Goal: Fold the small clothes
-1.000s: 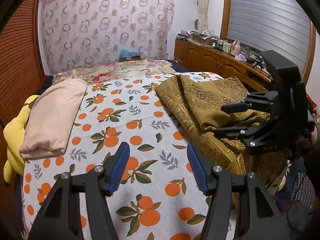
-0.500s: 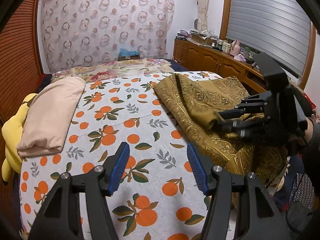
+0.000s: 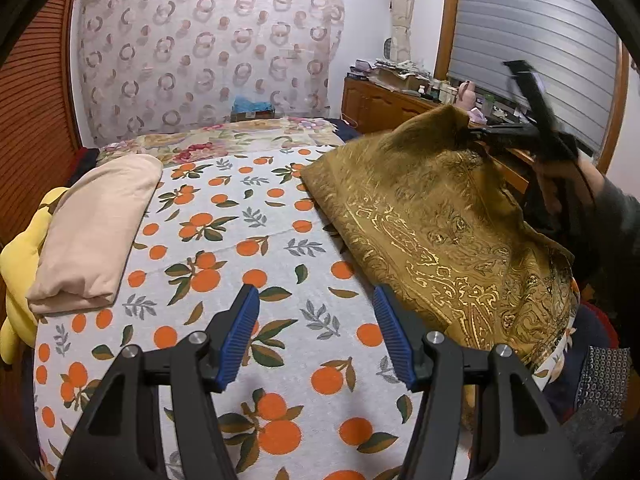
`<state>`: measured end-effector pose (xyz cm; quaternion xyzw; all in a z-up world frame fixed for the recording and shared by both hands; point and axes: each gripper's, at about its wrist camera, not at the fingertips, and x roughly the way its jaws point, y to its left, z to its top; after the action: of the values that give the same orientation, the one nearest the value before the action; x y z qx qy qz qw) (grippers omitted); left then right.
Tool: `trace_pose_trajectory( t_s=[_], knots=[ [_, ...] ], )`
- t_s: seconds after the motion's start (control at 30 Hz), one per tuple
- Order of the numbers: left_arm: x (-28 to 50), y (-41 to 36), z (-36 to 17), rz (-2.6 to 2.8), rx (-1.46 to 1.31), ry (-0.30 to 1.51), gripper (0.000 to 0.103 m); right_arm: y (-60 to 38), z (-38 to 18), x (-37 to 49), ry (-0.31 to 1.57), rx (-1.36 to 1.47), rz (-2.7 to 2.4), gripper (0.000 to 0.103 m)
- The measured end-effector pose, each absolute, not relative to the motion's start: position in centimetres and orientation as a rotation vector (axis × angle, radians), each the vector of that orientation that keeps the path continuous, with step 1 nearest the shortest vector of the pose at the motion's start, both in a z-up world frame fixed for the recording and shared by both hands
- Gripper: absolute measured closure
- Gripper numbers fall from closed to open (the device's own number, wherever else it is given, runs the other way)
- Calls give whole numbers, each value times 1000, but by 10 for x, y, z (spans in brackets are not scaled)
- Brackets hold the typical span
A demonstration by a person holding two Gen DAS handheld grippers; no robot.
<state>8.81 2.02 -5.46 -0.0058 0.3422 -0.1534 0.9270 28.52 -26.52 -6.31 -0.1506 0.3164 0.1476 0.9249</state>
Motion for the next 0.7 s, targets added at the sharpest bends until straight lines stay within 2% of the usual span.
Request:
trace_pose_trajectory(
  t_s=[0.13, 0.23, 0.27, 0.3, 0.4, 0.57, 0.7],
  knots=[
    [89, 18, -56, -325, -13, 704, 44, -304, -76, 334, 742, -237, 177, 99],
    [88, 13, -58, -339, -6, 708, 44, -315, -83, 340, 768, -229, 126, 89],
    [87, 12, -58, -343, -4, 709, 44, -318, -84, 337, 770, -212, 137, 82],
    [87, 10, -59, -347, -3, 712, 44, -319, -84, 333, 770, -206, 142, 79],
    [85, 7, -60, -357, -4, 714, 44, -321, -82, 304, 751, -190, 178, 77],
    [83, 1, -63, -372, -13, 718, 44, -319, -88, 229, 742, -174, 271, 65],
    [83, -3, -63, -384, -14, 718, 44, -314, -96, 183, 751, -173, 302, 61]
  ],
)
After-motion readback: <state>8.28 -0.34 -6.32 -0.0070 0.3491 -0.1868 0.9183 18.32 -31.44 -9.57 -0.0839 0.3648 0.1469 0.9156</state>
